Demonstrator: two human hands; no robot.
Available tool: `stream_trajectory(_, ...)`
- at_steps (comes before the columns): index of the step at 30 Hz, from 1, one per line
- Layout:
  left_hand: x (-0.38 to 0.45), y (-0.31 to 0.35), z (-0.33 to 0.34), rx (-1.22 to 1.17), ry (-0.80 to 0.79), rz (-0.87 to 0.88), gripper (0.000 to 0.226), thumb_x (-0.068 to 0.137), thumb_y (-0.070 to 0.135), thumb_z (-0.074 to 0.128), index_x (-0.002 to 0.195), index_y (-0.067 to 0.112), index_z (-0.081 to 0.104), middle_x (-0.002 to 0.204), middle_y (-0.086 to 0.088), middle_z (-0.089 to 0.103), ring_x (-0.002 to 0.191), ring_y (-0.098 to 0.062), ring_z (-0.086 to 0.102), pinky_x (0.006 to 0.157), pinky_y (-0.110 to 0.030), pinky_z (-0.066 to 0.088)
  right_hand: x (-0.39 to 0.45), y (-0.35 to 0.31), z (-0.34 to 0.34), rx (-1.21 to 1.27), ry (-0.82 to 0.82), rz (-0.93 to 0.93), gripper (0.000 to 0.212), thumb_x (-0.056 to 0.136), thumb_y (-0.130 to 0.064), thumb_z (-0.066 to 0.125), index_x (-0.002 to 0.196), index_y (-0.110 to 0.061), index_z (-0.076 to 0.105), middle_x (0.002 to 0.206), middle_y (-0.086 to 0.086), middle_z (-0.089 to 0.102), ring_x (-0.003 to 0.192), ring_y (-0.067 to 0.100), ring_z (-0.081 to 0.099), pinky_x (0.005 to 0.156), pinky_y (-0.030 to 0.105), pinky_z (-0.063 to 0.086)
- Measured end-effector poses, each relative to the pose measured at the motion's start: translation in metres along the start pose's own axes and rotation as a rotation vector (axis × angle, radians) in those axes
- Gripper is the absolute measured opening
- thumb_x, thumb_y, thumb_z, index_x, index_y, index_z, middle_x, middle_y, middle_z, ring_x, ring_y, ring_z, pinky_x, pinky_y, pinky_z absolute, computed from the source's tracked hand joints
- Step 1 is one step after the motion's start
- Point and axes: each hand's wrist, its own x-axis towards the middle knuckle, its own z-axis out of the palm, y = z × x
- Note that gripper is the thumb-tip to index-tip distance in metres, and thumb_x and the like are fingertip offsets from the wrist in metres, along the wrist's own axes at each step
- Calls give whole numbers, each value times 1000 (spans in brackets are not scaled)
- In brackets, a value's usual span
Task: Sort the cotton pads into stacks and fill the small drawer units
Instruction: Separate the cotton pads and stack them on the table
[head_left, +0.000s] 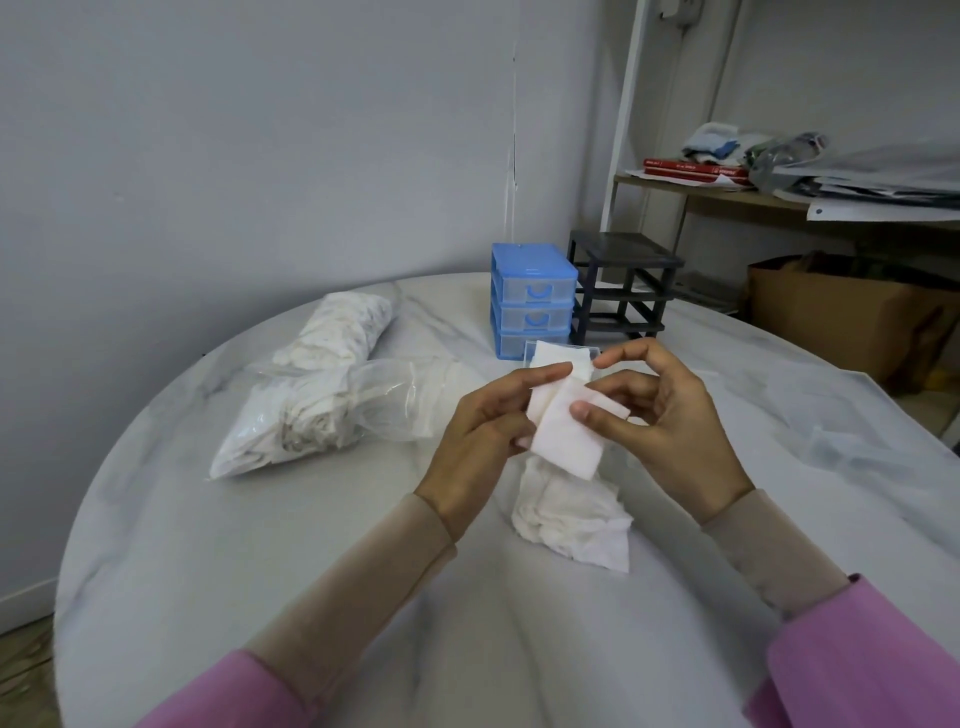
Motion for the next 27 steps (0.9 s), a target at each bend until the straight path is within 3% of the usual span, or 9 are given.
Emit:
stream_trajectory(6, -1, 0, 2, 8, 33, -25, 47, 88, -10, 35, 104, 22, 66, 108, 8, 66, 97, -8, 62, 77, -19, 52, -1, -1, 0, -82, 35, -28, 31, 72, -18, 76, 93, -23, 54, 73, -16, 71, 72, 2, 60, 66, 14, 39)
stream_trajectory(12, -2, 1, 5, -2, 22, -13, 33, 94, 1, 44, 94, 26, 64, 83, 22, 70, 82, 4, 65, 68, -12, 50, -2, -2, 0, -94, 50, -61, 31, 73, -14, 76, 93, -21, 54, 70, -20, 69, 68, -4, 59, 63, 4, 37)
stream_trajectory(19, -2, -3, 6, 49, 0, 41, 40, 91, -7, 46, 100, 29, 59, 81, 22, 70, 83, 4, 65, 68, -11, 49, -2, 1, 1, -149, 90, -103, 33, 71, -14, 79, 94, -22, 56, 82, -13, 67, 75, 5, 60, 77, 20, 44)
stream_trajectory(23, -2, -4, 2, 45, -12, 48, 37, 92, -7, 43, 115, 18, 58, 94, 4, 71, 87, -3, 66, 71, -15, 50, -2, 3, 2, -245, 108, -120, 30, 73, -18, 77, 92, -24, 55, 93, -13, 63, 82, 0, 56, 72, 6, 37)
stream_trajectory(25, -1, -4, 1, 22, -6, 49, 36, 93, -6, 42, 124, 9, 52, 99, -8, 67, 85, -6, 66, 70, -17, 51, -1, 5, 1, -250, 106, -101, 26, 75, -19, 75, 92, -21, 55, 98, -12, 62, 87, -1, 56, 75, 7, 40)
stream_trajectory(27, 0, -5, 0, -24, 23, 39, 31, 94, -6, 41, 119, 10, 47, 93, -7, 67, 77, -3, 66, 66, -15, 51, 0, 5, 0, -200, 86, -65, 22, 77, -17, 73, 91, -19, 55, 96, -12, 63, 86, 0, 58, 77, 11, 45)
